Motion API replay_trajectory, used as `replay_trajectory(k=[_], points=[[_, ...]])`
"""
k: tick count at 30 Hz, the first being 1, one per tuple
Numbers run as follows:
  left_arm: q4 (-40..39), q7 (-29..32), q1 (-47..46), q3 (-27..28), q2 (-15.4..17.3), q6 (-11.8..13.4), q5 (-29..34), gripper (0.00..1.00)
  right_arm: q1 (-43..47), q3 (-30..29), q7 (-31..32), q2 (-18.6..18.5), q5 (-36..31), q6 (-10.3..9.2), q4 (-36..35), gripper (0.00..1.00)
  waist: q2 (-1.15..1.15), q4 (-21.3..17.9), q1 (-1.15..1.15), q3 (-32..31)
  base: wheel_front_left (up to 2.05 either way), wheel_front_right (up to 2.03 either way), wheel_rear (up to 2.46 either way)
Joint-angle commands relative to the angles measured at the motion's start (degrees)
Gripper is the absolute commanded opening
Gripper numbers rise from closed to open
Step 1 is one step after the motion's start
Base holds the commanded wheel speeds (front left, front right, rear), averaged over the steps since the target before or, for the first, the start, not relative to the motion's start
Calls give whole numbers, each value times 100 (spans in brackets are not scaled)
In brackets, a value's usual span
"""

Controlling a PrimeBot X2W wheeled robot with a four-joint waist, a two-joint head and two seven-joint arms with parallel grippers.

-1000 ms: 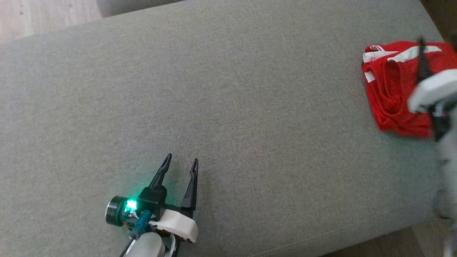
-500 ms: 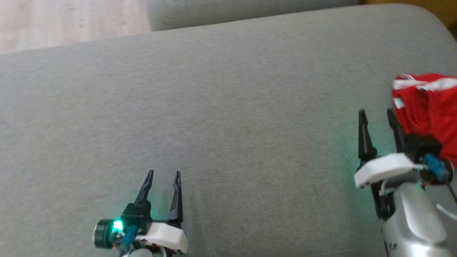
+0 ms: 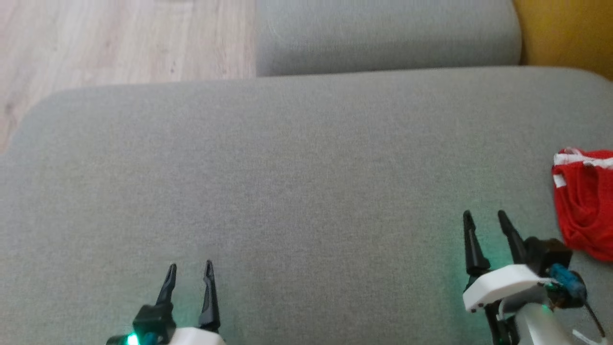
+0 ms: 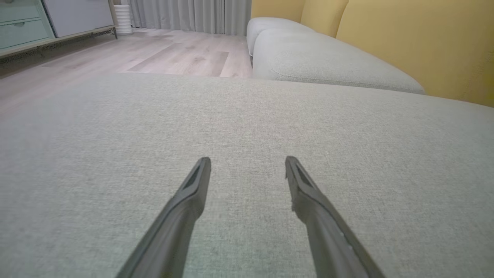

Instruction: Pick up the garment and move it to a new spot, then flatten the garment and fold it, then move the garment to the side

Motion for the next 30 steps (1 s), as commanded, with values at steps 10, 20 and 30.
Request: replay_trajectory(k=[10,20,30], points=[[93,2,112,190,-1,-144,-153,0,79,127,2,8,54,0,113,0,0,2,2,-227,0,0,0],[242,135,177,293,-3,-209,-602,0,229,59,158,11,544,0,239,0,0,-6,2,-222,0,0,0],[119,299,113,429,-2,-297,-1214,0,244,28,304,9,1225,-1,40,0,0,-17,2,-209,0,0,0]])
